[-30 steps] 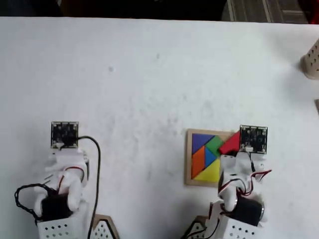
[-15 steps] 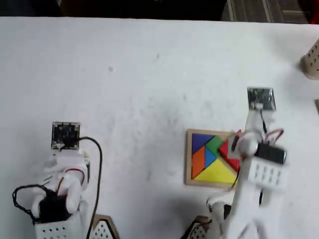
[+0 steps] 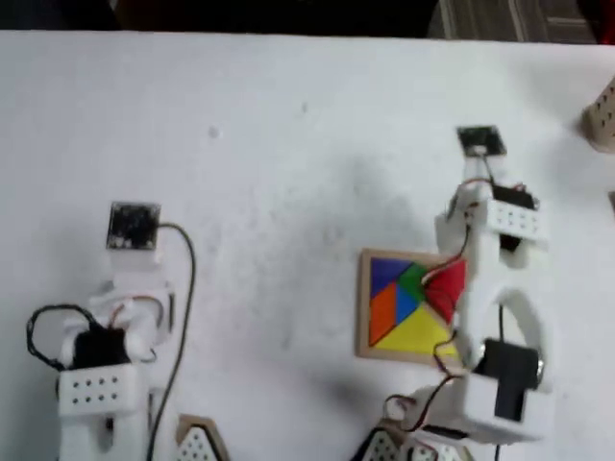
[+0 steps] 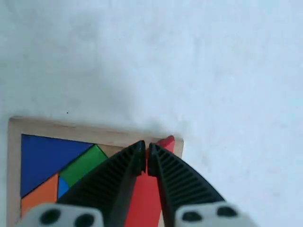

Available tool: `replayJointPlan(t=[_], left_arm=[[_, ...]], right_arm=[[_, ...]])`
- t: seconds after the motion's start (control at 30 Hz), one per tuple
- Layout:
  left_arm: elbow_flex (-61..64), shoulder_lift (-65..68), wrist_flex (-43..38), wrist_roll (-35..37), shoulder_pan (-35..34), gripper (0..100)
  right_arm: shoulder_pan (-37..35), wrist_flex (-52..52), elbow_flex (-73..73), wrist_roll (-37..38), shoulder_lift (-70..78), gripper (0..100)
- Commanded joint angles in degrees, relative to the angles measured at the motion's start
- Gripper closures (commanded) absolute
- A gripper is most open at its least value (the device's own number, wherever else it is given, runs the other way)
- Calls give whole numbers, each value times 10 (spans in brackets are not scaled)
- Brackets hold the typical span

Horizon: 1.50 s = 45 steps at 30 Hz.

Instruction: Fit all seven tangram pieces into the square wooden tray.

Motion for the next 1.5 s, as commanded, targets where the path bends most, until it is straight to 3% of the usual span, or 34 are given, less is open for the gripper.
replayJointPlan(t=[0.0, 0.2, 0.43, 1.13, 1.3, 1.47], left_arm=[[-6, 6, -18, -7, 7, 977], [-5, 6, -18, -7, 7, 977], [-5, 7, -18, -7, 7, 976], [16, 5, -48, -16, -6, 976], [16, 5, -50, -34, -21, 976], [16, 5, -51, -35, -11, 976]], right_arm=[[-22, -19, -28, 10, 22, 981], [-22, -3, -24, 11, 44, 982], [-15, 8, 44, 66, 19, 982], [7, 49, 206, 68, -238, 982], [54, 95, 247, 68, -291, 982], [70, 68, 350, 86, -385, 982]])
